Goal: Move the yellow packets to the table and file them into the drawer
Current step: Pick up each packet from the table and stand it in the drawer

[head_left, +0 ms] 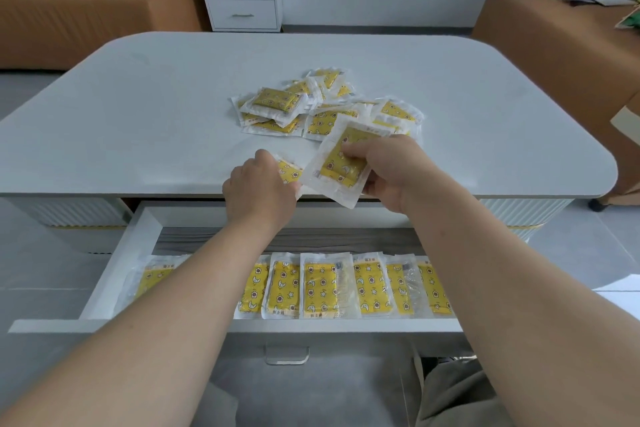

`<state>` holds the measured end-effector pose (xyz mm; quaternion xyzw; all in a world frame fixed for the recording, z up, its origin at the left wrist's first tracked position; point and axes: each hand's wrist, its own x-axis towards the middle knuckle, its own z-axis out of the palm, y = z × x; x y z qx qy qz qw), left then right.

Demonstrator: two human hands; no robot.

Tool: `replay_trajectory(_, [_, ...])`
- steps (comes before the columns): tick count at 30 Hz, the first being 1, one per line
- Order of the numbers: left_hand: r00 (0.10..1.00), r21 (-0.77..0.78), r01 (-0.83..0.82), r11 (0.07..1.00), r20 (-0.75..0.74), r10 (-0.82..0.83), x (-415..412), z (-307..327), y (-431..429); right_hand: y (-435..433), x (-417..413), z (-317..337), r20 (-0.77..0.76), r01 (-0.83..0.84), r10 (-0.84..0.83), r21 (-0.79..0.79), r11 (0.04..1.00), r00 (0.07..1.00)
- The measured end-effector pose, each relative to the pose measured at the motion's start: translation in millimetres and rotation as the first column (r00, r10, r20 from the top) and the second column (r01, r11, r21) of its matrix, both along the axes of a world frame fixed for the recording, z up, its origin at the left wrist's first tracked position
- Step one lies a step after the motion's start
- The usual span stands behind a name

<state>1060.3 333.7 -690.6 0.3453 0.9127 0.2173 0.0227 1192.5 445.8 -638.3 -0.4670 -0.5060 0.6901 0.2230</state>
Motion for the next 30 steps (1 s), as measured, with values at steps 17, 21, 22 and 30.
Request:
replay_trajectory(17, [0.716,0.429,-0.405,0.807,0.698,-0.012,4.0,22.1,-16.5,5.5,26.0,-5.5,-0.021,-0.244,0.245,0.042,0.969,0.969])
replay_trajectory(21, [0.696,0.471,-0.409,0.782,0.715,-0.067,0.2,24.2,-29.8,4.8,38.9,-12.7,-0.041,-0.281,0.281,0.012,0.96,0.959])
replay_trajectory(22, [0.718,0.482,-0.394,0.783,0.693,-0.066,-1.5,24.1,-32.6,5.0,41.1,-15.7,-0.031,-0.28,0.28,0.006,0.96,0.959])
replay_trajectory(30, [0.74,0.479,-0.325,0.816,0.665,-0.096,-4.7,21.5,-51.7,4.1,54.8,-29.8,0.231,-0.494,0.472,0.044,0.869,0.851])
